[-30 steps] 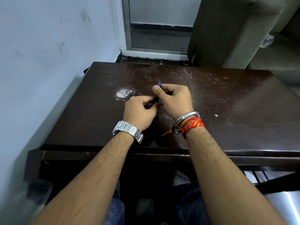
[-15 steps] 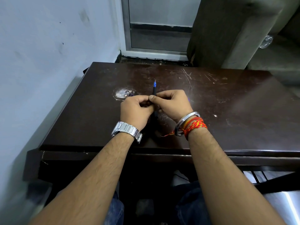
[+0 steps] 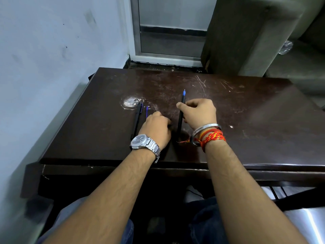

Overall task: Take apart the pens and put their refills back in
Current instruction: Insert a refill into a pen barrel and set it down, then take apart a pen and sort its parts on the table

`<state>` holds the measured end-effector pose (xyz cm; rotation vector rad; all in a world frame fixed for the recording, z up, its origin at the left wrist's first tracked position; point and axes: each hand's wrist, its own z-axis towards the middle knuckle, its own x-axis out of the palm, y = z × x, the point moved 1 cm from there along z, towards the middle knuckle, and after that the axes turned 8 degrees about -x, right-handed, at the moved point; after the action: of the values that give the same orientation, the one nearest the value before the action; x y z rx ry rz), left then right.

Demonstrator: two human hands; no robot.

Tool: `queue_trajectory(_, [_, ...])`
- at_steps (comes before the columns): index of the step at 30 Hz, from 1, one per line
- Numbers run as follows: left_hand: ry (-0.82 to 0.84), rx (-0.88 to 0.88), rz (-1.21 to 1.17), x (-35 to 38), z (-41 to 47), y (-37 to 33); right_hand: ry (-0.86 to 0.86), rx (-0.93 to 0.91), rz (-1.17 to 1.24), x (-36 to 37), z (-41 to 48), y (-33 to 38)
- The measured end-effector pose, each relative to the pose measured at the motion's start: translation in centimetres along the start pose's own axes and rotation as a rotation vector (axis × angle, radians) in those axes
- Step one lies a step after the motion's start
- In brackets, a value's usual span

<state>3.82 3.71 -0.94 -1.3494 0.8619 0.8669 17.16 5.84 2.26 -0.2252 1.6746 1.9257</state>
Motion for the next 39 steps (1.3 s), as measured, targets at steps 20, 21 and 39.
queue_trajectory(20, [-0.589,-0.095,-0.956,-2.2,0.5,1.0,0.38,-0.207,-0.022,1.0,-1.0,1.1])
queue_trajectory(21, [-0.596,-0.101,-0.946,-2.2,0.4,0.9,0.387,-0.209,-0.017,0.9,-1.0,1.2])
queue_trajectory(39, [-0.547,-0.141,-0.961,-2.2,1.3,1.9,0.46,-0.27,-0.034,0.6,-1.3,1.4])
